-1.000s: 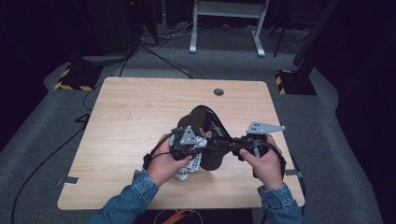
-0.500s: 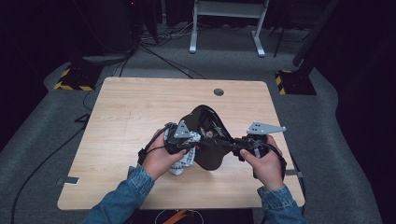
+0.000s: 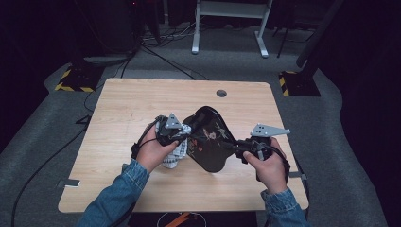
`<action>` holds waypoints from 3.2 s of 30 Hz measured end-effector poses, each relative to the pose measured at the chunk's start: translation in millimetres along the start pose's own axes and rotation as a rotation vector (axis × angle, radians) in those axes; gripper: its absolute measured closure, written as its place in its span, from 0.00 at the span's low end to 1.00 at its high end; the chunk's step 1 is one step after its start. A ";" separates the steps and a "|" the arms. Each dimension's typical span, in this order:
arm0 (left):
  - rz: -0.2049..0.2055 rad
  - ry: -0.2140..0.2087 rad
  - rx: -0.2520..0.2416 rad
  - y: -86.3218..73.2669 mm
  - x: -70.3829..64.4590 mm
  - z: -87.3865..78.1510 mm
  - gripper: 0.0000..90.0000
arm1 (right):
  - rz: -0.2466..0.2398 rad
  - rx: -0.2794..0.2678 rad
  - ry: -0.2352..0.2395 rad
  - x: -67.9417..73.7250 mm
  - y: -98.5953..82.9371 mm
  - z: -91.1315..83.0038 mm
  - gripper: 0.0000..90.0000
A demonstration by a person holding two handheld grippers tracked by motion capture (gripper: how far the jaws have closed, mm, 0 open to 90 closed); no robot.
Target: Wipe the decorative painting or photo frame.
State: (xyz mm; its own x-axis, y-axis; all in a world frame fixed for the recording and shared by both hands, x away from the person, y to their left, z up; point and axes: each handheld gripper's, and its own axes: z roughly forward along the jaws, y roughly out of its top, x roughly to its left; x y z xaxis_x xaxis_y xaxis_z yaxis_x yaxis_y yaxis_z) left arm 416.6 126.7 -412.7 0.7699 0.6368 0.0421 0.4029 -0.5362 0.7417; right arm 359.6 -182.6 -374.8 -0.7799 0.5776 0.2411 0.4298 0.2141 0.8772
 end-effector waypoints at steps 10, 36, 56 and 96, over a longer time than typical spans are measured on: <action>-0.009 -0.036 0.032 -2.1 -10.2 4.7 0.85 | -0.006 0.001 0.004 0.3 0.6 0.9 0.86; 0.062 -0.084 0.051 -0.9 -47.0 14.0 0.86 | 0.000 0.006 0.009 0.2 2.5 2.8 0.85; -0.037 -0.005 0.067 -12.2 6.9 16.3 0.86 | 0.007 0.003 0.002 1.2 1.6 2.3 0.85; 0.015 -0.096 0.096 -17.9 -19.5 28.9 0.86 | 0.011 0.002 -0.015 -1.0 2.5 1.4 0.86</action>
State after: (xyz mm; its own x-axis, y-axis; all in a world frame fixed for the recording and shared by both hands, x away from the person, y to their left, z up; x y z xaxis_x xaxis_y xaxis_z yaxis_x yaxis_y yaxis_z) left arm 408.7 107.9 -446.2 0.8181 0.5749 -0.0147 0.4328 -0.5987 0.6740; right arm 362.0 -181.5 -373.4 -0.7685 0.5913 0.2444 0.4390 0.2095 0.8737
